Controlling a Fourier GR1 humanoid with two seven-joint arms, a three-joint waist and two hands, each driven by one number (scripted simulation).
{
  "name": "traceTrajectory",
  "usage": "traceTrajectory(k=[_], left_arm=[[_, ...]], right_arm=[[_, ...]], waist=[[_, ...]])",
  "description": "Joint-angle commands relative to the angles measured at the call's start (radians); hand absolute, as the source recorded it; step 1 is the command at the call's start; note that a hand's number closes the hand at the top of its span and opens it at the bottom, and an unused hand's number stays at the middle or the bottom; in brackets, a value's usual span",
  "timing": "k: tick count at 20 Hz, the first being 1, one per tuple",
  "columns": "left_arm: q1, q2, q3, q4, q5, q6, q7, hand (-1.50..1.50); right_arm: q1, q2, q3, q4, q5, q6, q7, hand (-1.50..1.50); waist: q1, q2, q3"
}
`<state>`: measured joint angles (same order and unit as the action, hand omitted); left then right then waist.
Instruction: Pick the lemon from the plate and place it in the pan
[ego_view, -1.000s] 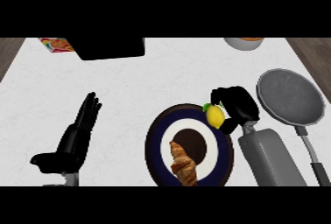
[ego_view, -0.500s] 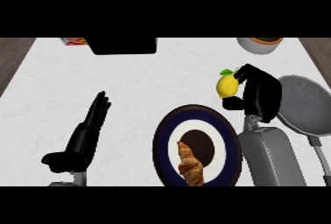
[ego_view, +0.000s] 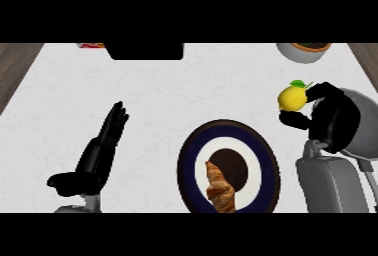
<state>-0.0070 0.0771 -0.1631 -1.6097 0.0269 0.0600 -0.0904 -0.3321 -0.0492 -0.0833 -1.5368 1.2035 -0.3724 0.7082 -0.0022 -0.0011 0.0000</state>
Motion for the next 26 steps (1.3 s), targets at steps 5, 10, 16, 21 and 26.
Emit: traceTrajectory(k=[5,10,16,21,26], left_arm=[[0.005,-0.031,-0.029,0.011,-0.025,0.006,-0.018,0.00],[0.004,-0.016,-0.020,-0.036,-0.014,-0.008,0.037,0.00],[-0.032,-0.008,0.034,0.079,0.004,-0.044,-0.053,0.00],[-0.071,-0.009,0.029,0.028,-0.001,-0.036,0.046,0.00],[-0.046,-0.039,-0.017,0.042,-0.028,-0.024,-0.010,0.00]], right_arm=[[0.071,-0.171,-0.145,0.107,-0.001,-0.158,-0.126,1.50],[-0.039,-0.228,-0.248,0.336,-0.080,-0.381,-0.226,1.50],[-0.073,-0.343,-0.335,0.616,-0.362,-0.517,-0.532,1.50],[-0.226,-0.463,-0.413,0.879,-0.498,-0.492,-0.714,1.50],[-0.226,-0.504,-0.354,1.022,-0.450,-0.068,-0.544,-1.50]], waist=[[0.001,0.003,0.000],[0.013,0.004,0.001],[0.011,0.005,0.001],[0.021,0.008,0.002],[0.048,0.019,0.003]])
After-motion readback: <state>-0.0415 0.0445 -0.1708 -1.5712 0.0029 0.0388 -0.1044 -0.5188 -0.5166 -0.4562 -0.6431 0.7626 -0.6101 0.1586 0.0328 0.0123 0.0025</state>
